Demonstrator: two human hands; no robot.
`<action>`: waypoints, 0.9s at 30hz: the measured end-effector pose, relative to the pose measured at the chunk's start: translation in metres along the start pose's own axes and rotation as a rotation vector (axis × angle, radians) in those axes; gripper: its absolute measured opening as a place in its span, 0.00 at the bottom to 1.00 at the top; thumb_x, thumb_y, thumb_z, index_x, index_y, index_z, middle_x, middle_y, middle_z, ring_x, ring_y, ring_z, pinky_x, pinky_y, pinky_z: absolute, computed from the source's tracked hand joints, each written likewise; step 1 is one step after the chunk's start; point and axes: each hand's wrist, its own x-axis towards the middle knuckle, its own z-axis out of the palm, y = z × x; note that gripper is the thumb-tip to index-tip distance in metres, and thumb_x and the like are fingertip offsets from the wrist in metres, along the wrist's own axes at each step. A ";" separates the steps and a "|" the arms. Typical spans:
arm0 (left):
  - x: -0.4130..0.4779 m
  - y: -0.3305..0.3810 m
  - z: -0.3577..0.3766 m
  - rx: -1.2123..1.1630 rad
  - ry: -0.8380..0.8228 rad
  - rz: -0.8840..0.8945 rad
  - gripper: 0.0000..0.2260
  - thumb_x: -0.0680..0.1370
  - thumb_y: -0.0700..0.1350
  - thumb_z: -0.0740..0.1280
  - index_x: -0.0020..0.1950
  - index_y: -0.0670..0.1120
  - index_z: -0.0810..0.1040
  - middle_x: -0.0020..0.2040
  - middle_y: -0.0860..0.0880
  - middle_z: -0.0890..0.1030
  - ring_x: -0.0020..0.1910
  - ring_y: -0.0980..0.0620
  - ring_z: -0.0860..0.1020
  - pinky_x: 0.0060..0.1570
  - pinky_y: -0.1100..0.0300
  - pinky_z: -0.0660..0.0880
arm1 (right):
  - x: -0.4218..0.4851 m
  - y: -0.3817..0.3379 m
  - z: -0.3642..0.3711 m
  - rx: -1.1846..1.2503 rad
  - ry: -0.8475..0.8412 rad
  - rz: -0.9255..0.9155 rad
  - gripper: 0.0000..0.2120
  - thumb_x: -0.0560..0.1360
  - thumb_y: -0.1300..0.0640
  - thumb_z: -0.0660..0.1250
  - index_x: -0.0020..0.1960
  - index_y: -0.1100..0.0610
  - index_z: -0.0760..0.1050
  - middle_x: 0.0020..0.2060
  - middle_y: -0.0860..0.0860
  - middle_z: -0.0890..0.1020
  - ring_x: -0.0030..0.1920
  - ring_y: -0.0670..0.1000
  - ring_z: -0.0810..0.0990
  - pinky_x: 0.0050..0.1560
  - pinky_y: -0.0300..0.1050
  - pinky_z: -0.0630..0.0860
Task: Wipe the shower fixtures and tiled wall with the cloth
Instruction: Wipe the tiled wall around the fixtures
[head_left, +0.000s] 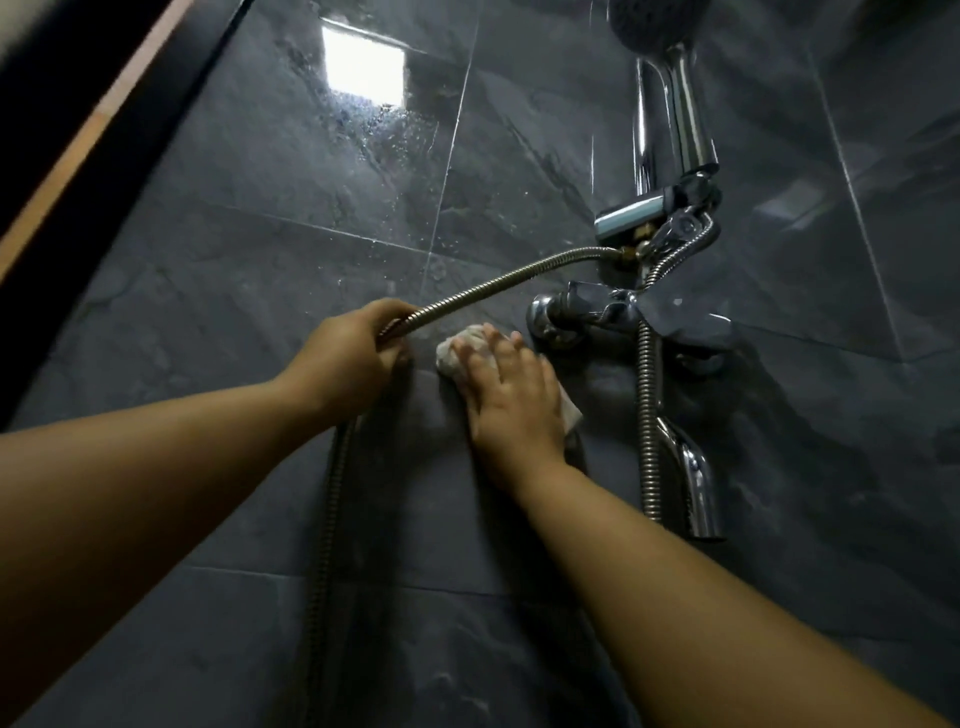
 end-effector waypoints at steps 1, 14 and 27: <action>0.002 0.001 -0.003 0.012 0.034 0.015 0.13 0.77 0.39 0.65 0.61 0.48 0.76 0.52 0.45 0.80 0.50 0.47 0.78 0.54 0.55 0.74 | 0.003 -0.003 0.001 0.011 0.024 0.052 0.22 0.80 0.50 0.51 0.74 0.46 0.59 0.76 0.51 0.55 0.75 0.55 0.51 0.72 0.49 0.40; -0.025 0.016 -0.009 0.387 -0.172 -0.070 0.17 0.75 0.48 0.68 0.64 0.52 0.74 0.50 0.48 0.80 0.46 0.50 0.77 0.46 0.55 0.75 | -0.074 0.006 0.013 0.096 0.099 -0.122 0.24 0.72 0.52 0.59 0.67 0.46 0.67 0.68 0.54 0.72 0.69 0.60 0.68 0.70 0.56 0.58; -0.051 0.013 0.019 0.203 -0.309 -0.144 0.20 0.70 0.55 0.71 0.60 0.51 0.76 0.50 0.54 0.78 0.46 0.56 0.76 0.48 0.62 0.72 | -0.065 -0.030 -0.049 0.848 0.460 0.027 0.20 0.76 0.62 0.63 0.66 0.51 0.72 0.65 0.49 0.73 0.67 0.48 0.70 0.67 0.51 0.67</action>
